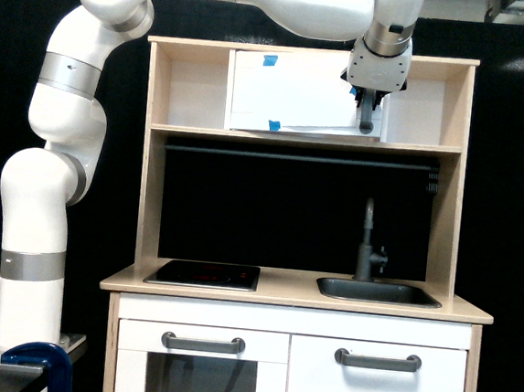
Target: Open the oven door
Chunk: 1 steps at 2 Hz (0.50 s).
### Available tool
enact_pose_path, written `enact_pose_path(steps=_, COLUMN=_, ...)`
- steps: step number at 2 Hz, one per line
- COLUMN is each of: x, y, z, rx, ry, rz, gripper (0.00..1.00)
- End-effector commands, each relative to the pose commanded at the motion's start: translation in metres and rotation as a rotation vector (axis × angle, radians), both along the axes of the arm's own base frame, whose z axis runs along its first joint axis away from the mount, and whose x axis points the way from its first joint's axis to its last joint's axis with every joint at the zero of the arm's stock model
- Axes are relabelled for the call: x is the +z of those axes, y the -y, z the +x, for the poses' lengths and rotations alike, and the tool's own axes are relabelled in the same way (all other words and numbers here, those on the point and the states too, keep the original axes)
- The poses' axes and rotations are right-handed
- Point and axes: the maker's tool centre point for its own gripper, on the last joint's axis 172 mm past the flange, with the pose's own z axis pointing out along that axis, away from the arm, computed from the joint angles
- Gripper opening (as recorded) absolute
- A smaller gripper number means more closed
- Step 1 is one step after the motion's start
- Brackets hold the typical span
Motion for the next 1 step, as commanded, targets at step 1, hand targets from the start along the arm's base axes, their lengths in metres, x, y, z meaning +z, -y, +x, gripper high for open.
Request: enact_pose_path(steps=1, x=0.0040, y=0.0190, z=-0.0050, rx=0.000, ry=0.000, rz=0.000, gripper=0.00)
